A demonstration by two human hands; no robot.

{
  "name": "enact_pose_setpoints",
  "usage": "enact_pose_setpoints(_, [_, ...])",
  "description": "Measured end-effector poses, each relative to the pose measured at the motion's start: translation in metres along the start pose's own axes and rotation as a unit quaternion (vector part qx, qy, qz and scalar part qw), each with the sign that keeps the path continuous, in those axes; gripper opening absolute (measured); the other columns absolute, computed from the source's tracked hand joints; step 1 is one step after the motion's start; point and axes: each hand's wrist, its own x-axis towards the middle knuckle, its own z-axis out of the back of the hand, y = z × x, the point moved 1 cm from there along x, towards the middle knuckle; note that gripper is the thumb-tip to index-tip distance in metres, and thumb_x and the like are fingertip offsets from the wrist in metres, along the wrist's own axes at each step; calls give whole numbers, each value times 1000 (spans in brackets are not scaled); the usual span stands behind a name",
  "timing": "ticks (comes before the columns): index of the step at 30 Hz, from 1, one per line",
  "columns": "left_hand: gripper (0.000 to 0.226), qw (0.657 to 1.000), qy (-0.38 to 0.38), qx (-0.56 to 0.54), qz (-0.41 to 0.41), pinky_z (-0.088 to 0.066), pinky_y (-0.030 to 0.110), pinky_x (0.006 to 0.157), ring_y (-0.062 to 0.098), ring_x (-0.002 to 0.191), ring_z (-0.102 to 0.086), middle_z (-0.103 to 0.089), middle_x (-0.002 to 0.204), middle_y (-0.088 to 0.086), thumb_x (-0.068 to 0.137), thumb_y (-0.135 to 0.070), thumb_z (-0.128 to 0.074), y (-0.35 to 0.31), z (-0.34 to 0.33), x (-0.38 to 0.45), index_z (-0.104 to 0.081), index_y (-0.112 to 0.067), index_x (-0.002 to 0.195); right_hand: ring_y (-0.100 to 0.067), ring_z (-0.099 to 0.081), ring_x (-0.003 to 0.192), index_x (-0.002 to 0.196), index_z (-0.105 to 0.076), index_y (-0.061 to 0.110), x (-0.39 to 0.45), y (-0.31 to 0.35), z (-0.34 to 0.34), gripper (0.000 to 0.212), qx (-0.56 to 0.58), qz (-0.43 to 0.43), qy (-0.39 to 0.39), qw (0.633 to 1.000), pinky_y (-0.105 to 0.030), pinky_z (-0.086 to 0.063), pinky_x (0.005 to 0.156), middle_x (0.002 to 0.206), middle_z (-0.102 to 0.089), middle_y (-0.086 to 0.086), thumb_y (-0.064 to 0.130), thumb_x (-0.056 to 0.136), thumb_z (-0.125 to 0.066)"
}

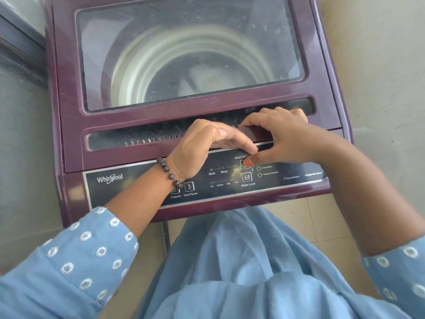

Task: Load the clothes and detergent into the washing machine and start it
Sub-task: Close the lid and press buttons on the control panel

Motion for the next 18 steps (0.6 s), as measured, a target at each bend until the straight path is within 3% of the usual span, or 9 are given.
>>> enact_pose_setpoints(18, [54, 1000, -12, -8, -7, -51, 29, 92, 26, 103, -70, -74, 102, 18, 83, -5, -22, 5, 1, -3, -72, 7, 101, -16, -42, 99, 119, -52, 34, -1, 12, -2, 64, -2, -41, -10, 999, -36, -23, 90, 105, -52, 8, 61, 65, -73])
